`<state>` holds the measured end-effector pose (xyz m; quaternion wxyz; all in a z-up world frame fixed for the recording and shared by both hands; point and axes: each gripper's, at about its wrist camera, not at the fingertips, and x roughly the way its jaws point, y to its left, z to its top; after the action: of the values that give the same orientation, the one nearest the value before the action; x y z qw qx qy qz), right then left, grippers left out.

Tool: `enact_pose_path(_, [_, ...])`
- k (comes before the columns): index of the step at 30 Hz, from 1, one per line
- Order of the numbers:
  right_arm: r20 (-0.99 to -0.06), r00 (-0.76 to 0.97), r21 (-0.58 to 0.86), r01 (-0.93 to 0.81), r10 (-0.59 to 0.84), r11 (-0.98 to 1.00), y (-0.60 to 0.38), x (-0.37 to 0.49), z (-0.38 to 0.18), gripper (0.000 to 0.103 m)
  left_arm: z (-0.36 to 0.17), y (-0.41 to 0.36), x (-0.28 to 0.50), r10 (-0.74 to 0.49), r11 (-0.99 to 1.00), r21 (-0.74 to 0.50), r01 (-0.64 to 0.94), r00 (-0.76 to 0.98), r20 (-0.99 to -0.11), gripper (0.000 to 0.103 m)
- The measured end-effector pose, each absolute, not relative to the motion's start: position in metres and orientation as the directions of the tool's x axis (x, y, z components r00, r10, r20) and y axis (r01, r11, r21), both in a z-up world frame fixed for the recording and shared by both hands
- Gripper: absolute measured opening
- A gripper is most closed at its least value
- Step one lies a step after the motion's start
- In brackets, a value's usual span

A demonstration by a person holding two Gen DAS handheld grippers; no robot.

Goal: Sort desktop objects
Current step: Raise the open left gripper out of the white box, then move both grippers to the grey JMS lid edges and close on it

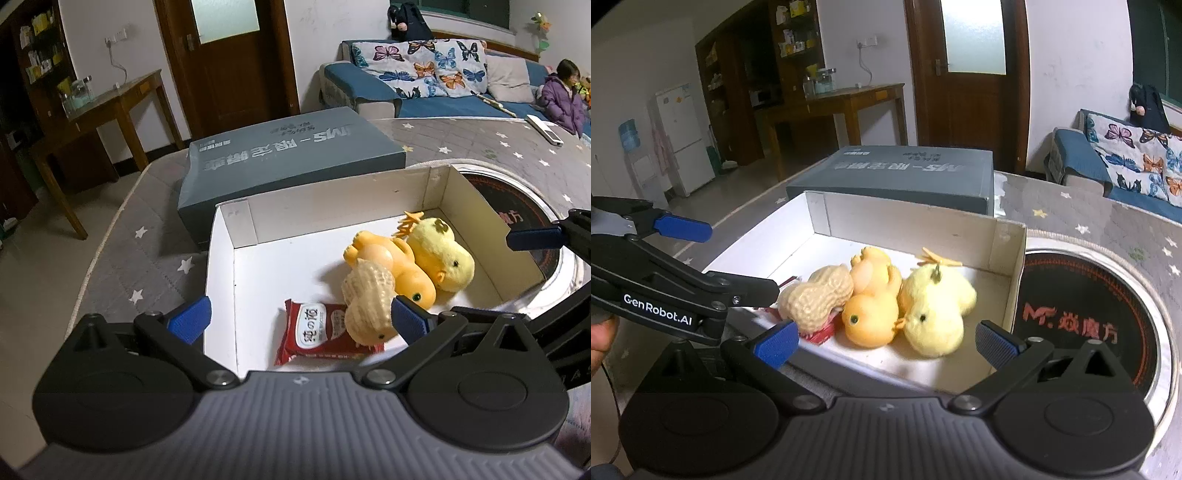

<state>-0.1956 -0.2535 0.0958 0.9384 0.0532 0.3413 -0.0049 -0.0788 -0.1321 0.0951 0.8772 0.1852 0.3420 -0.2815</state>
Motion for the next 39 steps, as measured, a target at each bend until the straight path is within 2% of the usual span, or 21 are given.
enact_pose_path(14, [-0.627,0.779,0.093,0.062,0.010,0.994,-0.283,-0.144,0.123,0.103,0.116,-0.137,-0.004,-0.371,0.822,0.055,0.567,0.605,-0.704,0.103])
enact_pose_path(25, [-0.630,0.776,0.136,0.124,-0.011,0.983,-0.317,-0.075,0.133,0.103,0.115,-0.127,0.086,-0.429,0.860,-0.134,0.493,0.555,-0.713,0.103])
enact_pose_path(35, [-0.677,0.734,0.280,0.190,0.053,0.941,-0.355,-0.013,0.100,0.103,0.088,-0.118,0.158,-0.508,0.851,-0.335,0.406,0.471,-0.721,0.103])
enact_pose_path(39, [-0.690,0.720,0.305,0.208,0.065,0.929,-0.365,0.004,0.085,0.103,0.075,-0.118,0.174,-0.517,0.849,-0.375,0.372,0.440,-0.734,0.103])
